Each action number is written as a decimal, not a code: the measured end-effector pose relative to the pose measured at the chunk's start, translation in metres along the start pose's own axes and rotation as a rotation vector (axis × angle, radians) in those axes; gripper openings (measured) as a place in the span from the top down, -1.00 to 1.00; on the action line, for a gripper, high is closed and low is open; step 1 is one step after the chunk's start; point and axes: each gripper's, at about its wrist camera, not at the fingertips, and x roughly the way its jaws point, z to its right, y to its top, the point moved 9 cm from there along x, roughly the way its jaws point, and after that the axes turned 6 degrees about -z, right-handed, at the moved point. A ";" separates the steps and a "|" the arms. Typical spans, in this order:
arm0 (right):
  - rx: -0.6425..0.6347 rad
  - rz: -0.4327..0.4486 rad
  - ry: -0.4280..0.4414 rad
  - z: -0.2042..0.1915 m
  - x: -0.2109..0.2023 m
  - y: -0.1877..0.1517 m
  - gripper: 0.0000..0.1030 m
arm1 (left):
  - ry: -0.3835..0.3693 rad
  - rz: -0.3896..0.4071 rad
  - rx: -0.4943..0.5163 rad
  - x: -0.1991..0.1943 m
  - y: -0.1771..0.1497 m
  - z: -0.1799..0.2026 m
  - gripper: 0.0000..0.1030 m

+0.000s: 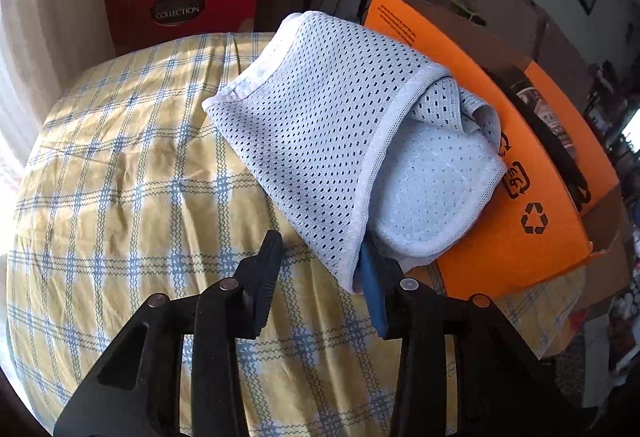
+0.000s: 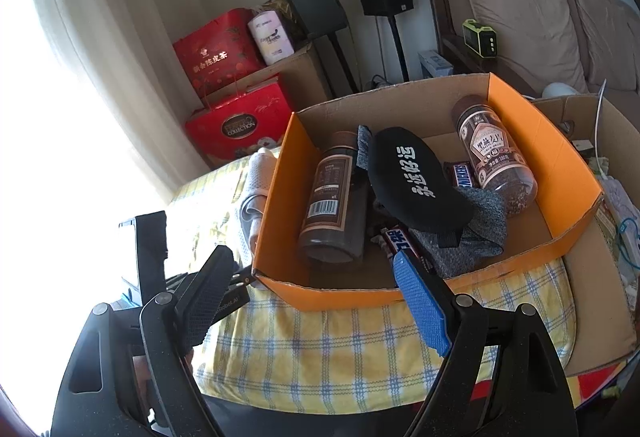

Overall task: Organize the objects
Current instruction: 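Withdraw both open tools from the box toward the white mesh bag, then close the left gripper on the white mesh bag's edge, then lift the white mesh bag with the left tool and carry it toward the box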

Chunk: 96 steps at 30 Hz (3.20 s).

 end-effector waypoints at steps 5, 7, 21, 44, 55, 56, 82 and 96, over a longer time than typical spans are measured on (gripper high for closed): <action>-0.003 -0.005 0.003 -0.001 0.001 -0.002 -0.63 | 0.013 0.050 0.016 -0.017 0.001 0.001 0.78; -0.006 -0.009 0.006 -0.003 0.002 -0.004 -0.63 | 0.015 0.066 0.021 -0.029 -0.001 -0.007 0.81; -0.083 -0.054 0.081 -0.045 0.018 -0.018 -0.63 | -0.016 0.124 -0.191 -0.105 -0.048 -0.131 0.89; -0.198 -0.212 0.124 -0.102 0.085 -0.068 -0.36 | -0.080 0.143 -0.276 -0.129 -0.090 -0.167 -0.08; -0.132 -0.271 0.100 -0.087 0.120 -0.081 -0.24 | -0.192 0.080 -0.340 -0.084 -0.066 -0.160 0.01; -0.136 -0.274 0.095 -0.087 0.122 -0.082 -0.24 | -0.183 0.074 -0.342 -0.080 -0.066 -0.161 0.22; -0.095 -0.301 0.208 -0.110 0.137 -0.073 -0.27 | -0.199 0.060 -0.341 -0.108 -0.111 -0.185 0.74; -0.161 -0.331 0.157 -0.117 0.152 -0.081 -0.12 | -0.170 0.056 -0.359 -0.096 -0.092 -0.181 0.48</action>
